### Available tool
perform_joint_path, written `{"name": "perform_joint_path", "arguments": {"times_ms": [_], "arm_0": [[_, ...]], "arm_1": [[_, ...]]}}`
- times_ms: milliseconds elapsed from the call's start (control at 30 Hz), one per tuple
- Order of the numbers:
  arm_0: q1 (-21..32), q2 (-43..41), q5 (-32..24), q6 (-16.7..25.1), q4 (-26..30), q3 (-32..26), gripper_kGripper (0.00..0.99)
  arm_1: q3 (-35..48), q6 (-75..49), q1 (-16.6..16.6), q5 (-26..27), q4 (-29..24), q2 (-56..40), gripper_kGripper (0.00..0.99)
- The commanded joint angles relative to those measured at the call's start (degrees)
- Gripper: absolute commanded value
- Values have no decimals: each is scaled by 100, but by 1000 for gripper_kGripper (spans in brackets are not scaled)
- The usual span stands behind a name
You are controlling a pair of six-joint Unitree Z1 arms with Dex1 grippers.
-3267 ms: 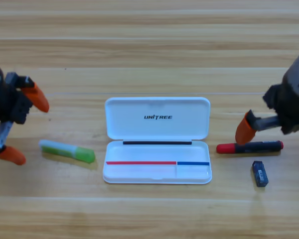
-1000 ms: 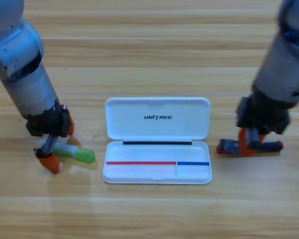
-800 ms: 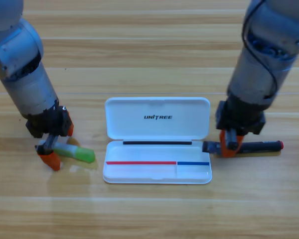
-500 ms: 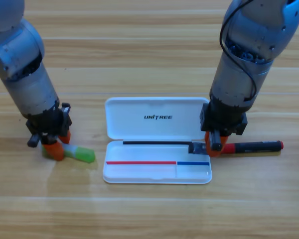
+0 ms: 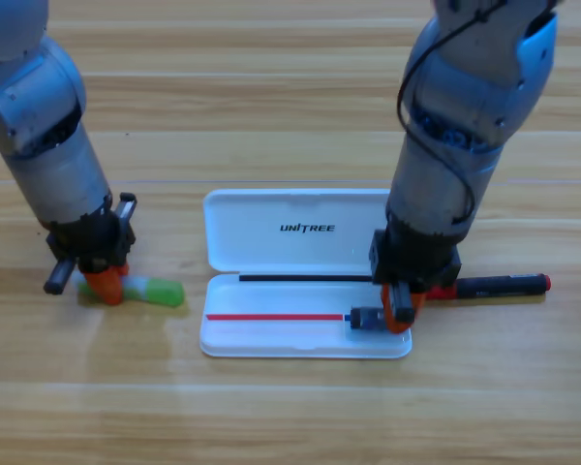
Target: Clean up eraser and pencils
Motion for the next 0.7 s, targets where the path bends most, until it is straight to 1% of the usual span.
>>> {"name": "perform_joint_path", "arguments": {"times_ms": [33, 267, 300, 367, 400, 433, 500, 567, 633, 700], "arm_0": [[140, -195, 122, 4, 359, 3, 0], [140, -186, 140, -5, 377, 30, 0], [140, -195, 140, -14, 377, 30, 0], [131, -221, 140, -31, 394, 39, 0], [140, -239, 140, -49, 438, 12, 0], [140, -247, 140, -67, 482, -23, 0], [140, -326, 140, -111, 588, -93, 0], [131, -414, 140, -163, 746, -199, 0], [122, -502, 175, -225, 895, -295, 0], [122, -546, 245, -330, 1115, -462, 0]], "arm_1": [[38, -59, 127, -34, 53, 392, 0], [73, -59, 92, -157, 53, 392, 0], [73, -59, 92, -166, 53, 392, 123], [91, -59, 83, -236, 53, 348, 518], [117, -59, 74, -271, 53, 286, 687], [143, -59, 74, -306, 62, 216, 782], [187, -59, 57, -298, 71, 22, 830], [187, -59, 57, -289, 141, -171, 836], [187, -59, 39, -289, 220, -373, 873], [205, -59, -31, -289, 308, -558, 876]]}}
